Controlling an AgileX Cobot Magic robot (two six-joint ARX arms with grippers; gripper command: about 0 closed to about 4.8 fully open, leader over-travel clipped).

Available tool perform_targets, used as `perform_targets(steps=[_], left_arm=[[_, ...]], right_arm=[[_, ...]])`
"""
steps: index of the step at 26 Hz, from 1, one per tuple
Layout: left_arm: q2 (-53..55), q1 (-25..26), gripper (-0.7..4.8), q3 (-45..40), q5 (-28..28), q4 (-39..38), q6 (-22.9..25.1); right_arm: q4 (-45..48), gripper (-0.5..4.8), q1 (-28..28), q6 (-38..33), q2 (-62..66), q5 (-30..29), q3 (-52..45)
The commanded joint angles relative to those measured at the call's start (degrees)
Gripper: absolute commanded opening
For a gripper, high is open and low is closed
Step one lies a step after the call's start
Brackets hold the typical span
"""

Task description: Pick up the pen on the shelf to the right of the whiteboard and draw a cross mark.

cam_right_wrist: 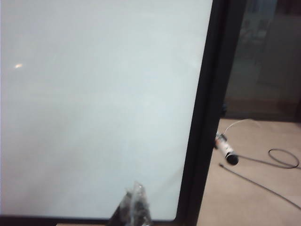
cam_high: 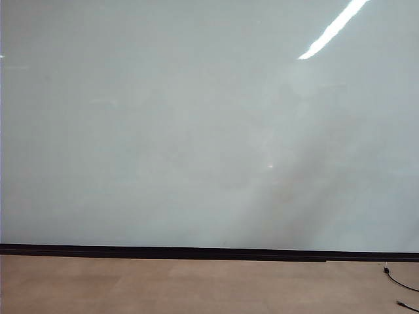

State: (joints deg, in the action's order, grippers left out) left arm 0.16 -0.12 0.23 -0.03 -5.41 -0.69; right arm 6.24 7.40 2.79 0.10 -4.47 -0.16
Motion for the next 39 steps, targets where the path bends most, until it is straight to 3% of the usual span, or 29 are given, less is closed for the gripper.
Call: perform_targets(steps=[1,4,8,12,18,22,27,34,36,38,39], left_arm=[[0.0,0.0,-0.05,0.2,0.2,0.3,0.2],[0.0,0.0,-0.05,0.2,0.2,0.3,0.2],[0.0,0.0,-0.04,0.2,0.2,0.3,0.2],[0.0,0.0,-0.05,0.2,0.2,0.3,0.2],[0.0,0.0,-0.04,0.2,0.2,0.3,0.2],[0.0,0.0,-0.04,0.2,0.2,0.3,0.2],[0.0,0.0,-0.04,0.2,0.2,0.3,0.2],[0.0,0.0,-0.04,0.2,0.2,0.3,0.2],[0.0,0.0,-0.04,0.2,0.2,0.3,0.2],[0.0,0.0,-0.05,0.2,0.2,0.2,0.2],[0.0,0.0,-0.05,0.2,0.2,0.3,0.2]], right_arm=[[3.1,-0.06,0.0,-0.2,0.0,5.9,0.3],[3.0,-0.05,0.0,-0.1,0.0,11.8,0.3],[2.8,-0.05,0.0,0.3,0.0,14.7,0.3],[2.6,-0.03,-0.1,0.2,0.0,14.7,0.3],[-8.1,-0.01,-0.1,-2.6,2.1,14.7,4.0],[-5.6,0.02,0.0,-2.5,5.2,14.9,5.3],[1.5,1.40,0.0,-2.3,9.0,15.5,5.4],[9.8,2.27,1.0,-2.4,14.6,17.0,5.4],[12.5,2.35,3.1,-2.3,17.5,15.0,5.4],[15.9,2.55,6.5,-2.3,20.7,9.6,5.4],[19.1,2.57,10.2,-2.3,23.7,4.2,5.4]])
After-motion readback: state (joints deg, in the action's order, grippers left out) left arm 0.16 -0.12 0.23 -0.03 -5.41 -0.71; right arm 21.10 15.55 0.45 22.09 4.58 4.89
